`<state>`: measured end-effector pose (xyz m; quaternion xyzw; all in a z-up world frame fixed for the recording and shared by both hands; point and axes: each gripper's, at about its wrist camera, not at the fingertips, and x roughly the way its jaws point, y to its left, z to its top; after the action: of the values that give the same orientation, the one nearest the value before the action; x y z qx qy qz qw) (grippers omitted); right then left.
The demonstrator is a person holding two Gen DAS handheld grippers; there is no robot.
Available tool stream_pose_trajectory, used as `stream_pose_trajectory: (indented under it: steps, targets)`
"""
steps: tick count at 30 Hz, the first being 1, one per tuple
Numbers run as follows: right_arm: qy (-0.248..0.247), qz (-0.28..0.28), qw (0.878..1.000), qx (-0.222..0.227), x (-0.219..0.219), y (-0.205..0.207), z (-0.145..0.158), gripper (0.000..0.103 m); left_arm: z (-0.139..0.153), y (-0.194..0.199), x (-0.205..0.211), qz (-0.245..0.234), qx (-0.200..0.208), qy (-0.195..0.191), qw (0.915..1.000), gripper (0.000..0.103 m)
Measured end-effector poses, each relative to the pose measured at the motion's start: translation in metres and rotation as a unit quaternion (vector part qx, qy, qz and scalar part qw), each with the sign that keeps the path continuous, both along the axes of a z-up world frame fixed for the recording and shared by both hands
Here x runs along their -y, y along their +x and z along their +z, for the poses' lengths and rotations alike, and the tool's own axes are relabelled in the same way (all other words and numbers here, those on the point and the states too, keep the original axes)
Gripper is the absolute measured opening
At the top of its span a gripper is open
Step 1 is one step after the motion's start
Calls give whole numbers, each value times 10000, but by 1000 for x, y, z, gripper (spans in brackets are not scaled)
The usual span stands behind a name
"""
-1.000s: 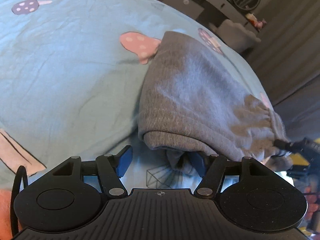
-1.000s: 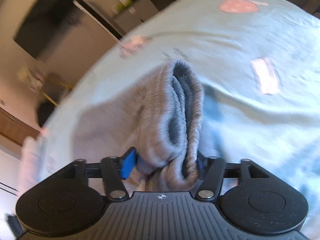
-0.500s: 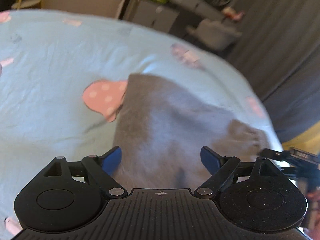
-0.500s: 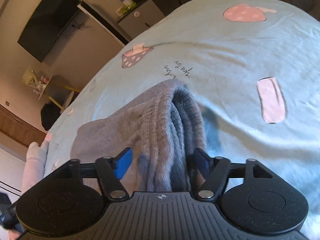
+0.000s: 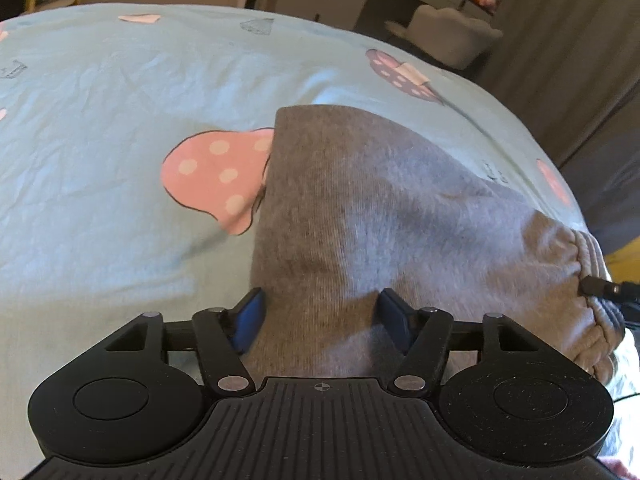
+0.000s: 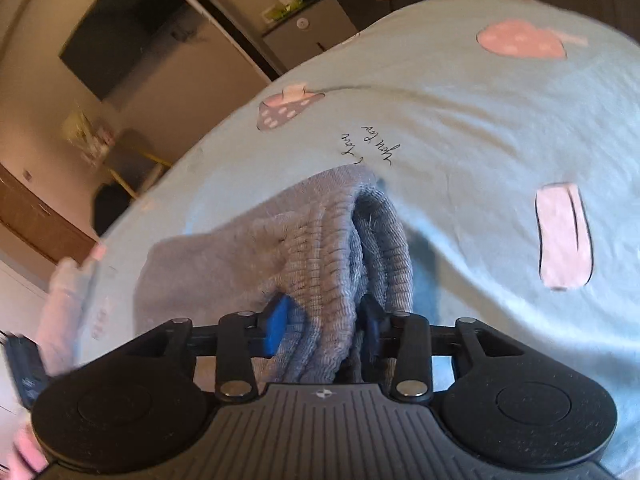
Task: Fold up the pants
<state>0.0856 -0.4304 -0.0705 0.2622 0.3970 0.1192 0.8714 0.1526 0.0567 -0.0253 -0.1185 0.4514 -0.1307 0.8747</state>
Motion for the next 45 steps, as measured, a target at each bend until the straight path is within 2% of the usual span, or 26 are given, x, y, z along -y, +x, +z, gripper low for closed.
stream_pose_trajectory:
  steps: [2, 3, 4, 5, 7, 9, 12, 17, 23, 30, 34, 36, 38, 40, 41, 43, 44, 45]
  targets:
    - [46, 51, 10000, -16, 4, 0, 1, 46, -2, 1, -7, -13, -64, -106, 9999, 68]
    - [21, 91, 10000, -22, 5, 1, 2, 48, -4, 2, -12, 50, -153, -189, 9997, 72]
    - [15, 128, 9999, -29, 5, 1, 3, 58, -7, 5, -16, 122, -283, -284, 9991, 74]
    - [-24, 161, 9999, -54, 6, 1, 4, 62, -9, 6, -18, 181, -389, -390, 9983, 74]
    - [-172, 222, 9996, -53, 3, 0, 6, 62, -7, 3, -17, 246, -408, -409, 9980, 74]
    - [-233, 232, 9994, -74, 1, 0, 7, 64, -5, 0, -10, 193, -355, -214, 9990, 77]
    - [-175, 172, 9996, -105, 3, -2, 7, 65, -3, -2, -3, 187, -334, -35, 9993, 78]
    - [-143, 72, 9998, -84, 3, -13, 11, 69, 1, -4, -3, 231, -408, 22, 9989, 78]
    - [15, -75, 9999, -92, 5, -37, 9, 71, 17, -19, 9, 250, -290, 389, 9985, 78]
    - [274, -5, 9996, -119, 8, -63, 5, 72, 41, -50, 11, 384, -282, 216, 9986, 81]
    - [836, -160, 9960, -259, 20, -75, -4, 72, 55, -61, 10, 594, -468, 125, 9971, 82]
    - [1310, -358, 9898, -436, 26, -79, -15, 72, 60, -64, 9, 688, -553, -210, 9959, 84]
    - [1693, -505, 9826, -568, 27, -80, -26, 80, 64, -66, 8, 761, -587, -458, 9943, 84]
    - [1800, -536, 9796, -718, 21, -77, -35, 87, 68, -64, 9, 787, -610, -533, 9936, 84]
    - [1933, -560, 9764, -783, 18, -75, -40, 86, 69, -63, 7, 775, -604, -610, 9933, 84]
    - [2471, -728, 9626, -842, 13, -73, -51, 85, 67, -63, 0, 799, -644, -939, 9903, 87]
    - [2756, -834, 9539, -843, 11, -72, -56, 82, 61, -64, -8, 891, -708, -1179, 9865, 87]
    - [2838, -949, 9502, -870, 8, -71, -59, 76, 54, -67, -14, 1003, -796, -1365, 9823, 87]
